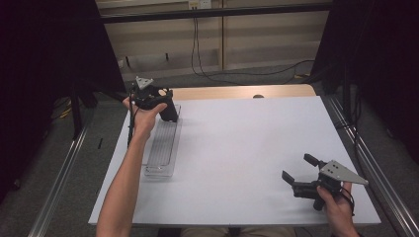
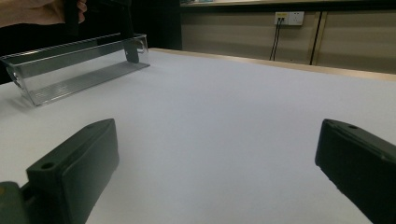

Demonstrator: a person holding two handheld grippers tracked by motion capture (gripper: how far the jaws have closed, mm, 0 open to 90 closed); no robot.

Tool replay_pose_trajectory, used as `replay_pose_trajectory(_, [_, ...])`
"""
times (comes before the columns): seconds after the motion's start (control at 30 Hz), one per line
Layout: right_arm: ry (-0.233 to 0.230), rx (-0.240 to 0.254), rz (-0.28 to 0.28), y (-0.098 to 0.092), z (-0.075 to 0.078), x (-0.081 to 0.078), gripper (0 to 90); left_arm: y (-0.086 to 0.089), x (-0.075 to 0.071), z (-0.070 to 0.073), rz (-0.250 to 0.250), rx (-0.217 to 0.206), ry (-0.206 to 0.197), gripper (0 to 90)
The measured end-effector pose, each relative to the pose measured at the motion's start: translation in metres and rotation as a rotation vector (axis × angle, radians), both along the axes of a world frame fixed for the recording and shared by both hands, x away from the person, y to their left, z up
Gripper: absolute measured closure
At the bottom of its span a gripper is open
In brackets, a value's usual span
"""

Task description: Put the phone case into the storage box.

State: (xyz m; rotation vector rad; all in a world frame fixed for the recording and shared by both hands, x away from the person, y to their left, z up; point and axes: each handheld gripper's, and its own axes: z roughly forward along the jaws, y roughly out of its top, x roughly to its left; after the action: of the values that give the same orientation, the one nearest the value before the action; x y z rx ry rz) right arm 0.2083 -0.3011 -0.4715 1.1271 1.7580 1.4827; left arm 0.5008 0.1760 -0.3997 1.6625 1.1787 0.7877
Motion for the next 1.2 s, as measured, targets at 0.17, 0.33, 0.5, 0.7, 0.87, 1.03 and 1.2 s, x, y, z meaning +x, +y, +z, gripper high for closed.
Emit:
replay_pose_trajectory(0.17, [0.006, 0.001, 0.005, 0.0, 0.0, -0.001, 0.0, -0.006, 0.001, -0.002, 0.03, 0.003, -0.017, 11.7])
replay_pose_trajectory(0.33, [0.002, 0.001, 0.004, 0.0, 0.0, 0.0, 0.0, -0.007, 0.003, -0.004, 0.031, -0.003, -0.03, 11.6])
replay_pose_trajectory(0.5, [0.001, 0.002, 0.003, 0.0, 0.0, 0.0, 0.0, -0.006, 0.006, -0.006, 0.044, -0.024, -0.036, 11.5])
replay_pose_trajectory(0.7, [0.003, 0.003, 0.003, 0.0, 0.0, -0.001, 0.0, -0.008, 0.009, -0.007, 0.056, -0.027, -0.04, 11.3])
replay_pose_trajectory(0.87, [0.002, 0.006, 0.002, 0.0, 0.0, 0.0, 0.0, -0.012, 0.011, -0.007, 0.059, -0.017, -0.039, 11.0])
replay_pose_trajectory(1.03, [0.004, 0.007, 0.005, 0.0, 0.0, 0.0, 0.0, -0.015, 0.012, -0.007, 0.045, -0.004, -0.035, 11.4])
replay_pose_trajectory(1.2, [0.003, 0.007, 0.005, -0.001, 0.0, 0.0, 0.0, -0.016, 0.01, -0.006, 0.034, -0.007, -0.031, 11.8])
